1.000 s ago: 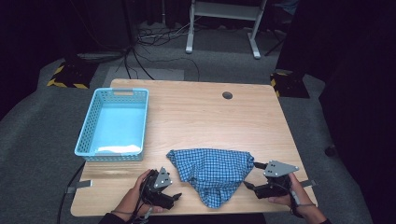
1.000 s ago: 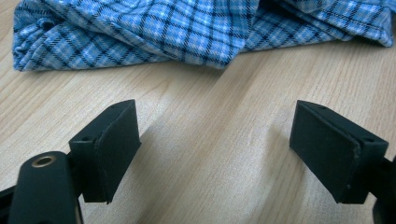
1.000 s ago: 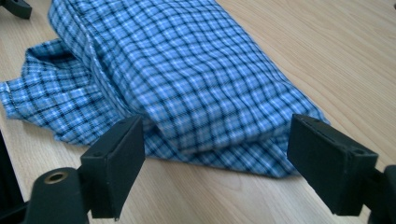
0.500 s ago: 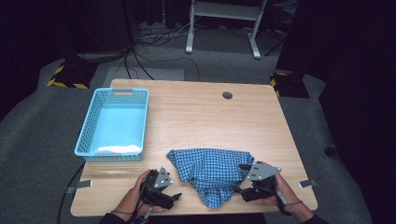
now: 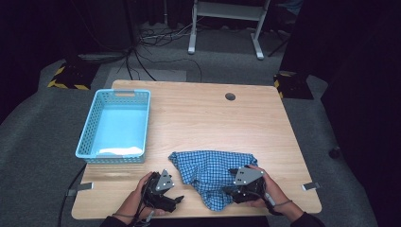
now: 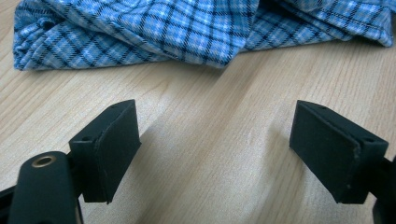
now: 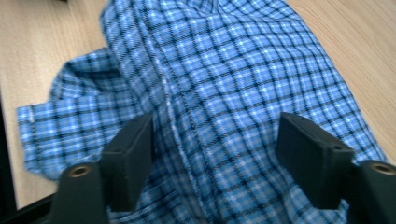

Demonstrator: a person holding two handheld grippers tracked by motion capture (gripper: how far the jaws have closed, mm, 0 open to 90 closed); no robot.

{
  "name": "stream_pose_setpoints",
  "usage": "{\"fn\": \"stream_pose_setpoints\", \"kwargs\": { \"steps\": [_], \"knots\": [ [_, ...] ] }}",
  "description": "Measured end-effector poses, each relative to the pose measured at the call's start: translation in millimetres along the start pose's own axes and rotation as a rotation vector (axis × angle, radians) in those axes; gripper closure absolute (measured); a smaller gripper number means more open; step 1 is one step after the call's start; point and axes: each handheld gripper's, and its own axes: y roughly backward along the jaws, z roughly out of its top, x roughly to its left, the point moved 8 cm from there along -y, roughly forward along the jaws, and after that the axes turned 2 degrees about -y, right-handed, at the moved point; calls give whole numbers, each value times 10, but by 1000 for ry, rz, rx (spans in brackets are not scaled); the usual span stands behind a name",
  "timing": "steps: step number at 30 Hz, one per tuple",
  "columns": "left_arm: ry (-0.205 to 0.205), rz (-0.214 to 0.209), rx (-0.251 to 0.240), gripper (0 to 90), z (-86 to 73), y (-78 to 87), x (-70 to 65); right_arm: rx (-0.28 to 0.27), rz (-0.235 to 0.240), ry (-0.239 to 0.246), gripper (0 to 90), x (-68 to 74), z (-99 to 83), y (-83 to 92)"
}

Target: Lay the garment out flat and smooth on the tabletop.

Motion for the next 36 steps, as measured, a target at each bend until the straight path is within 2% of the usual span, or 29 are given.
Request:
{"fn": "stream_pose_setpoints", "kwargs": {
  "steps": [1,3,4,6,7,8,9,10,12,16,18,20,27,33,36],
  "knots": [
    [0,0,0,158,0,0,0,0,0,0,320,0,0,0],
    [1,1,-1,158,-1,0,-1,11,-10,12,385,-7,3,-19],
    [2,1,0,158,-2,1,-1,14,-17,32,499,-9,10,-28],
    [2,2,1,158,-4,4,-2,16,-19,39,629,-17,17,-35],
    [2,2,1,158,-4,4,-2,16,-19,39,629,-17,17,-35],
    [3,2,1,158,-4,3,-3,22,-23,51,705,-29,21,-39],
    [3,2,1,158,-5,4,-3,22,-23,51,705,-29,21,-39],
    [2,2,1,158,-4,4,-2,19,-24,46,768,-50,33,-26],
    [1,2,1,158,-4,4,-2,12,-22,41,788,-63,44,-14],
    [3,5,3,157,-3,4,-2,-21,-14,-14,815,-145,108,62],
    [3,5,6,158,-2,5,-1,-24,-14,-19,818,-161,122,77],
    [20,25,18,158,1,7,18,-36,-16,-34,823,-207,180,130],
    [22,28,29,163,2,16,15,-62,-37,-55,824,-286,286,191],
    [-6,37,33,233,28,46,-20,-82,-47,-84,826,-379,379,205],
    [-17,27,19,238,75,64,-63,-87,-49,-99,828,-422,417,208]
  ]
}}
